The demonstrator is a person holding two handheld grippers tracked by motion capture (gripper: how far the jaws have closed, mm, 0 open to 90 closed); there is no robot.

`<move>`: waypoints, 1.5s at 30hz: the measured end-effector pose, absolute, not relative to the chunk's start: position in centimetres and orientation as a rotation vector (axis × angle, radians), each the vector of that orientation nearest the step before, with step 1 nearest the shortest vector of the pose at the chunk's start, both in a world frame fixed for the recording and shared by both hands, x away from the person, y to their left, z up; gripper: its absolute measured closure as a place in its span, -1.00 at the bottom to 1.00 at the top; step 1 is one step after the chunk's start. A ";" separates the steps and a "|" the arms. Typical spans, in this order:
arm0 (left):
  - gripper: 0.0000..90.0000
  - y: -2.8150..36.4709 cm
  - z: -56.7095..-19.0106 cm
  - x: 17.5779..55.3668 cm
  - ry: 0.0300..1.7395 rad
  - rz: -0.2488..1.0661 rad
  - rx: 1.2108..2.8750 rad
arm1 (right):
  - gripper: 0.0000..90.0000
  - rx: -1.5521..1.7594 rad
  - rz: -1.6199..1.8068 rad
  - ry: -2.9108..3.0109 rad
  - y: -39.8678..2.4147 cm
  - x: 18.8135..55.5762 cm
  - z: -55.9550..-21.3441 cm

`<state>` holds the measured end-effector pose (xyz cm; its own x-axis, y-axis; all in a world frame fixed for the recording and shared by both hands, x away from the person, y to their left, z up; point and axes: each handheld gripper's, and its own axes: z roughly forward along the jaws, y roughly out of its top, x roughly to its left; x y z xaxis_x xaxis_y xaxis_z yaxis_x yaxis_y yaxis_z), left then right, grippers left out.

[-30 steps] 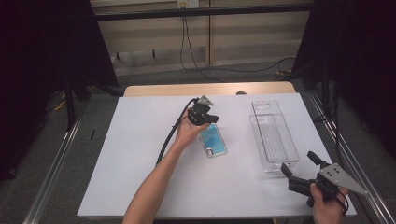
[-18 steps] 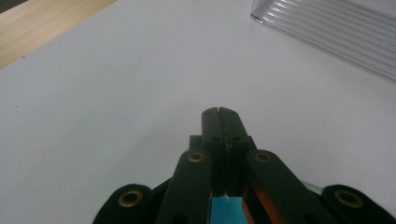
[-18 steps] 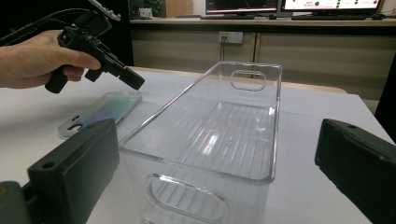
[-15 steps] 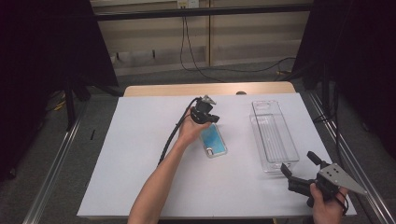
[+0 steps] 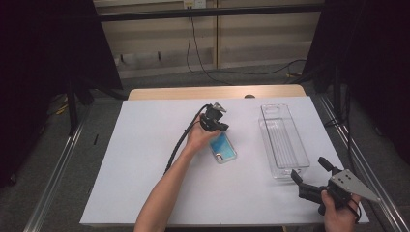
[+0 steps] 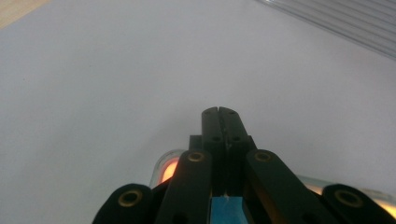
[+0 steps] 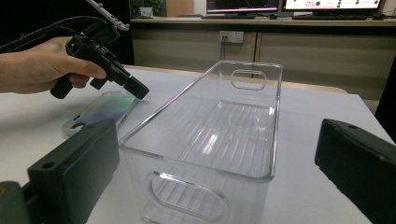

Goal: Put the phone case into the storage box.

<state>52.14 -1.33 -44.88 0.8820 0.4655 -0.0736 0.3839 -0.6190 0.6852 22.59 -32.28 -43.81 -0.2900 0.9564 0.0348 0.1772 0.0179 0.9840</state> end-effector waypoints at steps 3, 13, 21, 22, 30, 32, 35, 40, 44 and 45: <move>1.00 -1.1 -44.9 52.2 0.613 0.146 2.309 | -1.00 1.192 1.341 1.562 -32.3 22.6 -43.8; 1.00 -0.9 -44.8 52.2 0.610 0.149 2.320 | -1.00 1.191 1.341 1.560 -32.3 22.6 -43.8; 1.00 -0.5 -44.7 52.2 0.601 0.151 2.345 | -1.00 1.190 1.341 1.561 -32.3 22.6 -43.8; 1.00 -0.4 -44.7 52.1 0.605 0.152 2.345 | -1.00 1.189 1.342 1.562 -32.3 22.6 -43.8; 1.00 0.0 -44.5 52.2 0.593 0.143 2.364 | -1.00 1.191 1.339 1.561 -32.3 22.6 -43.8; 1.00 0.0 -44.5 52.2 0.606 0.142 2.356 | -1.00 1.190 1.339 1.561 -32.3 22.6 -43.8; 1.00 0.1 -44.5 52.1 0.611 0.138 2.350 | -1.00 1.189 1.341 1.561 -32.3 22.6 -43.8; 1.00 0.4 -44.5 52.0 0.610 0.146 2.359 | -1.00 1.190 1.340 1.562 -32.3 22.5 -43.8; 1.00 0.7 -44.4 52.0 0.616 0.147 2.364 | -1.00 1.190 1.340 1.560 -32.3 22.5 -43.8; 1.00 0.8 -44.5 52.1 0.616 0.140 2.364 | -1.00 1.190 1.339 1.560 -32.3 22.5 -43.8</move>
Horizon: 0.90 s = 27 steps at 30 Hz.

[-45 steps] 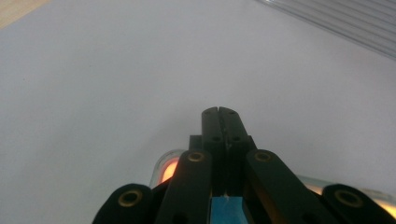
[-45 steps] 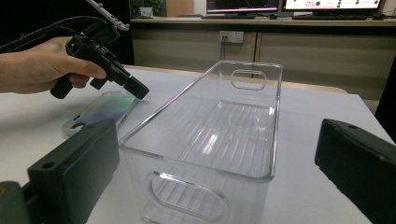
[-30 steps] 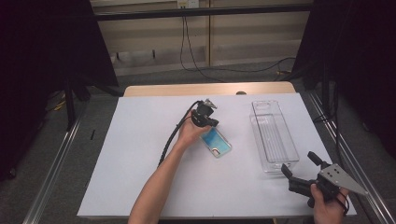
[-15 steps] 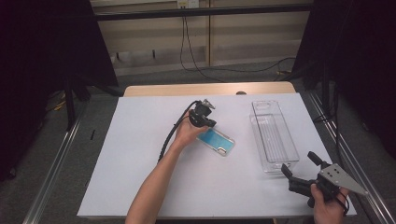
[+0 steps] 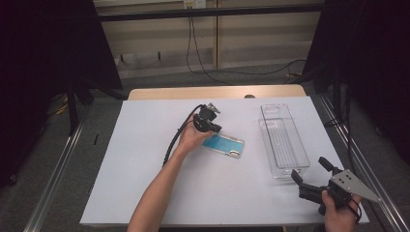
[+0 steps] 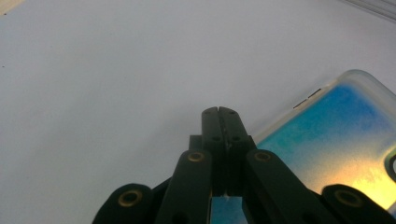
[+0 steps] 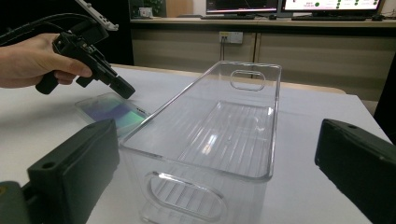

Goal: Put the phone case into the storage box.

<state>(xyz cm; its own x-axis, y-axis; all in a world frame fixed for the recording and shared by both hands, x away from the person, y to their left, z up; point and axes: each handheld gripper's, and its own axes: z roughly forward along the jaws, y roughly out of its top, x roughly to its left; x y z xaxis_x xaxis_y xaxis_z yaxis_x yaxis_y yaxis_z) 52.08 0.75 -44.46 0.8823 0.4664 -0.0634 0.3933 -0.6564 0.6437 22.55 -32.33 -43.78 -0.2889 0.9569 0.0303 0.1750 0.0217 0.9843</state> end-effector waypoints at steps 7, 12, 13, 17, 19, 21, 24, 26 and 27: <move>1.00 1.1 -44.7 52.1 0.631 0.132 2.366 | -1.00 1.190 1.338 1.560 -32.3 22.6 -43.8; 1.00 1.3 -44.8 52.1 0.632 0.131 2.368 | -1.00 1.191 1.338 1.560 -32.3 22.6 -43.8; 1.00 1.4 -44.8 52.0 0.633 0.136 2.367 | -1.00 1.189 1.340 1.559 -32.3 22.5 -43.8; 1.00 1.6 -44.8 52.0 0.631 0.131 2.366 | -1.00 1.189 1.341 1.559 -32.3 22.5 -43.8; 1.00 1.7 -44.9 51.8 0.642 0.135 2.356 | -1.00 1.190 1.340 1.558 -32.4 22.5 -43.8; 1.00 1.8 -44.9 51.8 0.633 0.137 2.360 | -1.00 1.191 1.340 1.556 -32.4 22.5 -43.8; 1.00 2.1 -44.8 51.7 0.631 0.138 2.363 | -1.00 1.191 1.339 1.556 -32.4 22.5 -43.8; 1.00 2.2 -44.8 51.6 0.630 0.140 2.368 | -1.00 1.191 1.338 1.556 -32.4 22.5 -43.8; 1.00 2.3 -44.8 51.6 0.630 0.138 2.366 | -1.00 1.191 1.338 1.556 -32.3 22.6 -43.8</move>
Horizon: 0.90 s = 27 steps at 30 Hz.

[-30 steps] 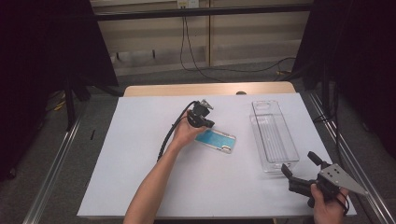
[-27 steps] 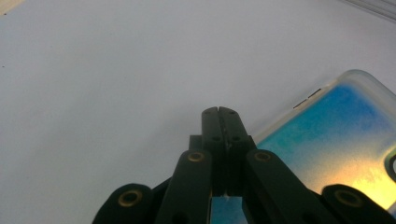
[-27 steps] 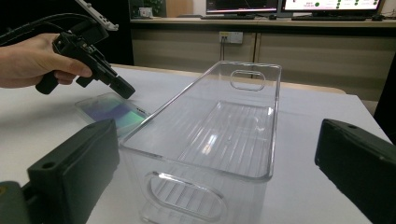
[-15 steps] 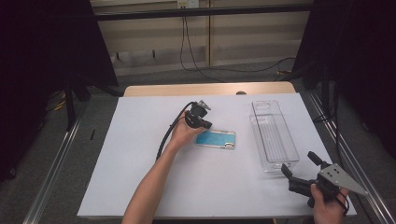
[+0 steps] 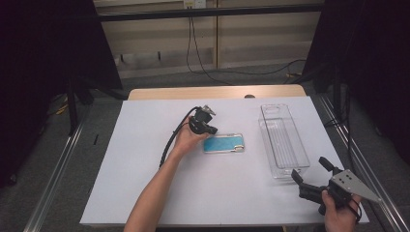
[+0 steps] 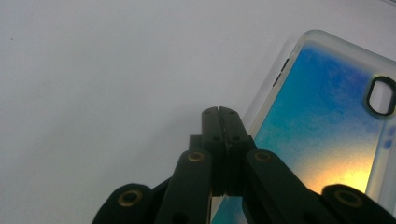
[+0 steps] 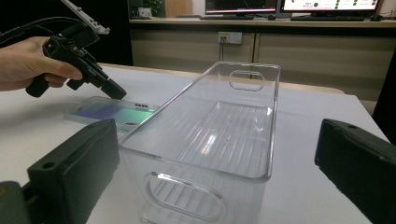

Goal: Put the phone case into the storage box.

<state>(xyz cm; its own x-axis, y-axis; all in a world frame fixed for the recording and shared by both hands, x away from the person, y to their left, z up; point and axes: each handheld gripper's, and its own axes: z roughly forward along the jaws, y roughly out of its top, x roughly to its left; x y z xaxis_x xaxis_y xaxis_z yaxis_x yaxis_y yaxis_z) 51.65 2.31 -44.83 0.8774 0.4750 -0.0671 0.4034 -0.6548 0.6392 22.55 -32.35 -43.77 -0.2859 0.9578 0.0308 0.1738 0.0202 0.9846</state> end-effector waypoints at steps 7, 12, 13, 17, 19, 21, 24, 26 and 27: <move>1.00 2.7 -44.9 51.3 0.644 0.148 2.351 | -1.00 1.191 1.340 1.554 -32.4 22.5 -43.7; 1.00 3.0 -45.0 51.0 0.661 0.143 2.333 | -1.00 1.188 1.337 1.556 -32.4 22.4 -43.7; 1.00 3.0 -45.0 51.0 0.657 0.148 2.334 | -1.00 1.191 1.337 1.554 -32.4 22.4 -43.7; 1.00 3.3 -45.1 50.9 0.661 0.135 2.327 | -1.00 1.188 1.337 1.554 -32.4 22.4 -43.7; 1.00 3.4 -45.1 50.8 0.664 0.135 2.322 | -1.00 1.185 1.336 1.554 -32.4 22.4 -43.7; 1.00 3.4 -45.1 50.6 0.665 0.145 2.326 | -1.00 1.187 1.333 1.554 -32.4 22.4 -43.7; 1.00 3.3 -45.1 50.5 0.668 0.158 2.328 | -1.00 1.186 1.334 1.556 -32.4 22.4 -43.7; 1.00 3.4 -45.0 50.5 0.659 0.160 2.336 | -1.00 1.184 1.332 1.558 -32.4 22.4 -43.7; 1.00 3.4 -45.1 50.5 0.664 0.159 2.326 | -1.00 1.184 1.332 1.557 -32.4 22.4 -43.7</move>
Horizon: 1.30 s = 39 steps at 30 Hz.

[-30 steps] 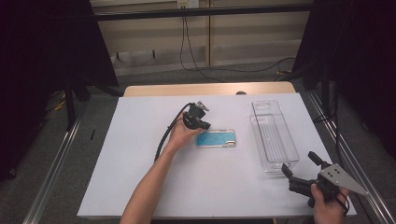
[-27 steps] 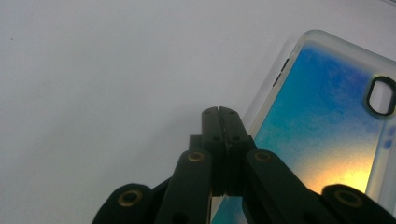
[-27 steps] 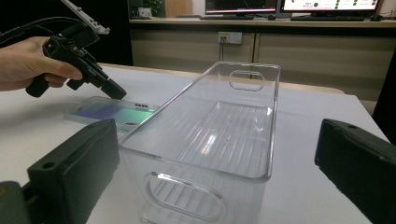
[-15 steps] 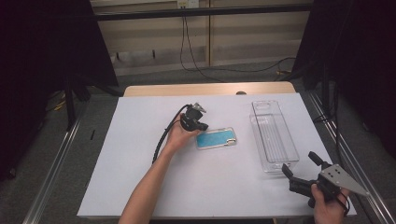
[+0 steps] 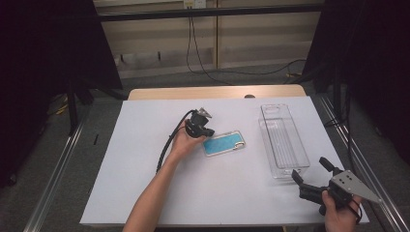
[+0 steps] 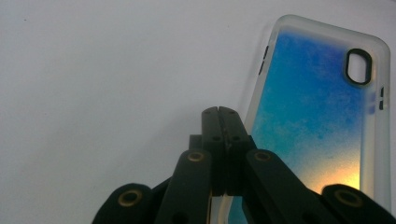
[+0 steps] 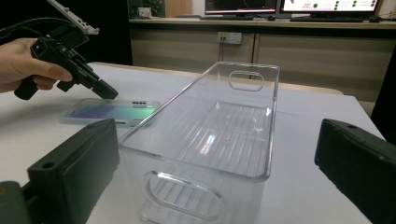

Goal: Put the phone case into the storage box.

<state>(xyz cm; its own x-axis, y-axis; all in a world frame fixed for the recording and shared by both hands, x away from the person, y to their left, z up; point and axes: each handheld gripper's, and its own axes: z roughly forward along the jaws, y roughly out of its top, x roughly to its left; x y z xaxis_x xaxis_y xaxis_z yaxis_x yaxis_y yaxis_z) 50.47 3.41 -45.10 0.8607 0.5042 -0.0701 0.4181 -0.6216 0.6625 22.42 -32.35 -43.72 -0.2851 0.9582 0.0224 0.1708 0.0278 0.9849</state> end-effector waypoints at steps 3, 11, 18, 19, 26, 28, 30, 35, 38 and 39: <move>1.00 3.5 -45.2 50.3 0.676 0.149 2.307 | -1.00 1.185 1.330 1.555 -32.4 22.4 -43.7; 1.00 3.9 -45.2 50.0 0.673 0.156 2.304 | -1.00 1.181 1.324 1.558 -32.4 22.4 -43.7; 1.00 4.0 -45.2 49.8 0.681 0.146 2.305 | -1.00 1.179 1.321 1.561 -32.3 22.4 -43.7; 1.00 4.0 -45.2 49.8 0.680 0.147 2.308 | -1.00 1.178 1.321 1.561 -32.3 22.4 -43.7; 1.00 4.1 -45.1 49.6 0.677 0.146 2.318 | -1.00 1.178 1.322 1.561 -32.4 22.4 -43.7; 1.00 4.2 -45.1 49.5 0.670 0.150 2.324 | -1.00 1.176 1.324 1.560 -32.4 22.4 -43.7; 1.00 4.2 -45.1 49.2 0.671 0.162 2.320 | -1.00 1.178 1.324 1.561 -32.4 22.4 -43.7; 1.00 4.5 -45.1 49.0 0.675 0.153 2.317 | -1.00 1.178 1.323 1.560 -32.3 22.4 -43.7; 1.00 4.6 -45.1 48.9 0.668 0.153 2.322 | -1.00 1.179 1.323 1.559 -32.3 22.4 -43.7; 1.00 4.7 -45.1 48.9 0.673 0.148 2.320 | -1.00 1.180 1.322 1.560 -32.3 22.4 -43.7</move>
